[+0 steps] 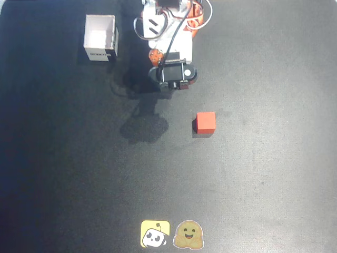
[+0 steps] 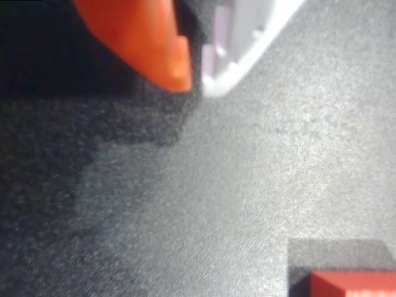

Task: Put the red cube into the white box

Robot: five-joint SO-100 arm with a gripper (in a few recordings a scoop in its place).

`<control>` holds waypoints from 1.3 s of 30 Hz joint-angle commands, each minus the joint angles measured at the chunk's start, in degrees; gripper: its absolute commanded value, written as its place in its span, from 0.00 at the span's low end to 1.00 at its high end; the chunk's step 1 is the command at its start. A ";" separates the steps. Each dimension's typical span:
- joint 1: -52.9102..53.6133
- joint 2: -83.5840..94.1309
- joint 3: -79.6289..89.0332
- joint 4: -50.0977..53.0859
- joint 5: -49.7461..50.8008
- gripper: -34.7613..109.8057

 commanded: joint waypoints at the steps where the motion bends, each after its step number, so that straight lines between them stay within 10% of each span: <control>1: 0.35 0.26 -0.18 0.09 0.26 0.24; 20: -5.27 -2.64 -4.39 -7.73 0.00 0.24; 39: -17.31 -64.78 -48.87 -16.44 12.74 0.40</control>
